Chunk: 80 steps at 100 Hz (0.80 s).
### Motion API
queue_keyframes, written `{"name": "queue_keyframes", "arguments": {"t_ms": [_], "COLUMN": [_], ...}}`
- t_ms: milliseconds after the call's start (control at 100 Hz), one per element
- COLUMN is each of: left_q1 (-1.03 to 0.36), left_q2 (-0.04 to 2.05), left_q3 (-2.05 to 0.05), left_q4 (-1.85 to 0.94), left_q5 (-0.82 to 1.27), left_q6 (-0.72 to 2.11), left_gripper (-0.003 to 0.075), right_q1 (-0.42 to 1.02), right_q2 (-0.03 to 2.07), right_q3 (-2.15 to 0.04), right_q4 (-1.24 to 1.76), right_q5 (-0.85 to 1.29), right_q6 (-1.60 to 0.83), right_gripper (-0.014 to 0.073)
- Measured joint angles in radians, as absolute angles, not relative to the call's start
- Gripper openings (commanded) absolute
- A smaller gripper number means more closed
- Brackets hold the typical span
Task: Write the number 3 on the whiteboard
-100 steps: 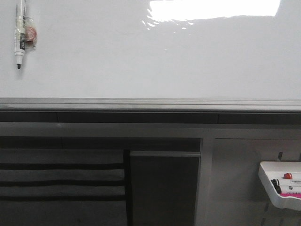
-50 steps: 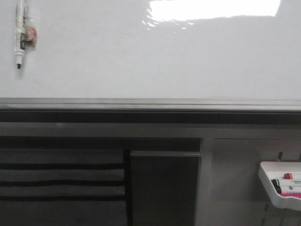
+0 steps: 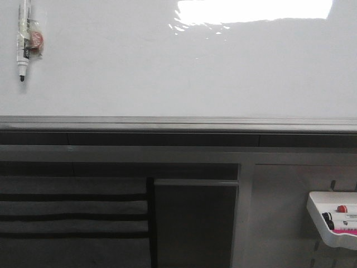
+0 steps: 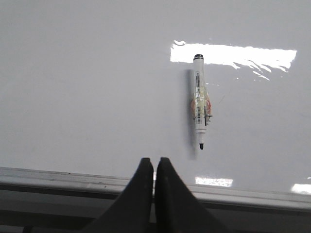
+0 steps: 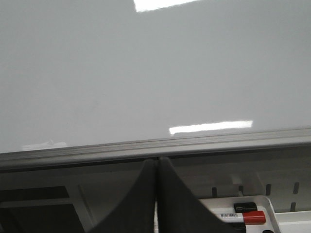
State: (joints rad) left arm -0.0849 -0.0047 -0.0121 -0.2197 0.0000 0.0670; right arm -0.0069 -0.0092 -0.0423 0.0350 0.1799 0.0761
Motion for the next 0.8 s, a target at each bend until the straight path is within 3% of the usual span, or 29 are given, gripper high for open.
{"name": "queue_keyframes", "arguments": {"t_ms": [240, 490, 800], "left_q1": [-0.085, -0.085, -0.085], "left_q2": [0.013, 0.235, 0.422], "left_q3": [-0.217, -0.468, -0.56], "left_q4": [-0.231, -0.149, -0.156], "left_q5": [0.097, 0.356, 0.375], "left_q6": [0.065, 0.065, 0.065], "left_gripper": [-0.002, -0.002, -0.002], "right_q1": [-0.007, -0.007, -0.007], "right_q2": [0.073, 0.349, 0.555], "right_q3": [-0.275, -0.558, -0.663], "right_q4": [0.035, 0.035, 0.035], "right_q5": [0.362, 0.539, 0.529], "right_q6": [0.0, -0.102, -0.108], "right_gripper": [-0.0069, -0.0069, -0.0069]}}
